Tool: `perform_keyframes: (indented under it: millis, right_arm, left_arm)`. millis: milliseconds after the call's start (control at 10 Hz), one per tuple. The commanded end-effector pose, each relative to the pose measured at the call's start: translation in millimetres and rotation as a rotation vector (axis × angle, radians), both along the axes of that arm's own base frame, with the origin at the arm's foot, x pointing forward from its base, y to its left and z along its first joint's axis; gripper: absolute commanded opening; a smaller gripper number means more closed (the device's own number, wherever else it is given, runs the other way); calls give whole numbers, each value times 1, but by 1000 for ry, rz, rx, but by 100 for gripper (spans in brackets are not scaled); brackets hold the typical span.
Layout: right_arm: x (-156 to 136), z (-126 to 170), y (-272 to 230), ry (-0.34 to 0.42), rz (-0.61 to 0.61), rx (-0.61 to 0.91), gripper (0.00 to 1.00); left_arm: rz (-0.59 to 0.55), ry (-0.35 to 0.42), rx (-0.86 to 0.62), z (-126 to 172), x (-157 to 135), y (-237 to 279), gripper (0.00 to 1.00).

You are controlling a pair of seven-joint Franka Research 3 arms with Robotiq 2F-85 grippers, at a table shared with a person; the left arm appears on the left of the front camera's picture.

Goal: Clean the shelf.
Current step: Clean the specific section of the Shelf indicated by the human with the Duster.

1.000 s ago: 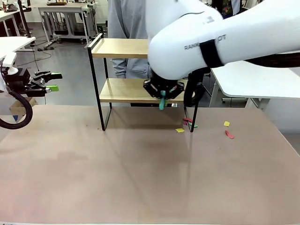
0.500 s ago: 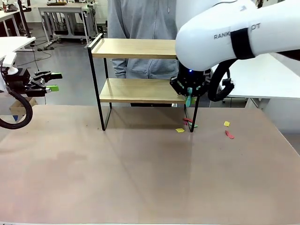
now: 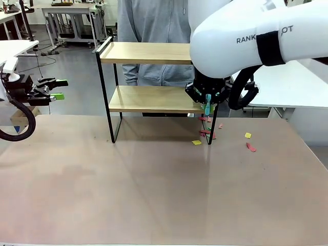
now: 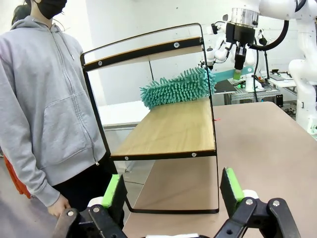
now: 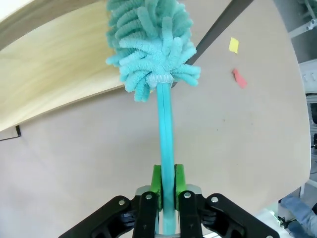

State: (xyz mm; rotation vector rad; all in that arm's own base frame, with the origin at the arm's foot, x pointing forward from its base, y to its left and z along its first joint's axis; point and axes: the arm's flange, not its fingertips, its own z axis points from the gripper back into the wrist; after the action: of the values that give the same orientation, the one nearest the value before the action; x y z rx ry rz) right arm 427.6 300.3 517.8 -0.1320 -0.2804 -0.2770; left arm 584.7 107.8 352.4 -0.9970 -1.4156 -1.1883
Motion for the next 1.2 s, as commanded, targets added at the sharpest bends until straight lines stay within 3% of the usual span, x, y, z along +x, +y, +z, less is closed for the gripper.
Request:
perform_keyframes:
  millis: [0, 500, 1100]
  right_arm:
    - [5, 1, -10, 9, -31, 16, 13]
    - [-29, 30, -14, -125, 112, 1, 13]
    - [-65, 58, -76, -8, 599, 185, 13]
  left_arm:
    - [2, -3, -3, 3, -3, 0, 100]
    - [2, -3, -3, 3, -3, 0, 100]
    - [2, -3, -3, 3, -3, 0, 100]
